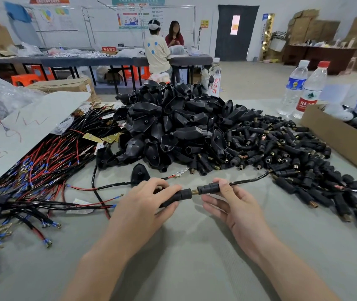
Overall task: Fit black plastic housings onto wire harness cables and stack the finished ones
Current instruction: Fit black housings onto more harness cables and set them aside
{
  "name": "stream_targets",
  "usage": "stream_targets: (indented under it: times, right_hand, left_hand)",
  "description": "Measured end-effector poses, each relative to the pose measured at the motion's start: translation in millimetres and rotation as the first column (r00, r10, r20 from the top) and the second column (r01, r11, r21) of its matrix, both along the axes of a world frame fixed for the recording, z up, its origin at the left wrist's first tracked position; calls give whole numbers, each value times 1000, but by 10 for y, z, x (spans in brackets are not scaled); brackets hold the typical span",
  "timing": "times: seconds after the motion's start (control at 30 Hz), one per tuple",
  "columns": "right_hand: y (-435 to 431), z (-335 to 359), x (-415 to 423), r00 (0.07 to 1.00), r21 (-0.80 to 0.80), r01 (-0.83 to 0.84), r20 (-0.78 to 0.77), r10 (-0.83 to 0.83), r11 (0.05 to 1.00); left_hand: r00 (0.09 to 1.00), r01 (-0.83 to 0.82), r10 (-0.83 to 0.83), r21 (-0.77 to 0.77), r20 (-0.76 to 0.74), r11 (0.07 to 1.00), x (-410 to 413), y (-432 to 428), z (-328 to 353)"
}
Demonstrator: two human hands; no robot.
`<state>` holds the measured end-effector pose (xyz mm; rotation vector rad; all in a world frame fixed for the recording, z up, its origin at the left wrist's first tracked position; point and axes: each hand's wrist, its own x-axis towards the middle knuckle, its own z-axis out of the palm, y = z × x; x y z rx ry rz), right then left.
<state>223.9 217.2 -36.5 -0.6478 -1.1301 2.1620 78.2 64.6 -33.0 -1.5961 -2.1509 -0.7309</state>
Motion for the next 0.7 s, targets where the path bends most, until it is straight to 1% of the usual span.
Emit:
stream_targets:
  times: [0.2, 0.53, 0.7]
  right_hand:
    - [19, -12, -4, 998, -49, -53, -29, 51, 997]
    - [26, 8, 4, 999, -118, -47, -25, 45, 992]
    - [31, 16, 16, 998, -114, -55, -28, 52, 992]
  left_hand:
    - [997, -21, 24, 36, -71, 999, -27, 17, -44]
    - [998, -13, 16, 54, -63, 998, -5, 35, -40]
    - [997, -16, 20, 45, -72, 999, -20, 35, -50]
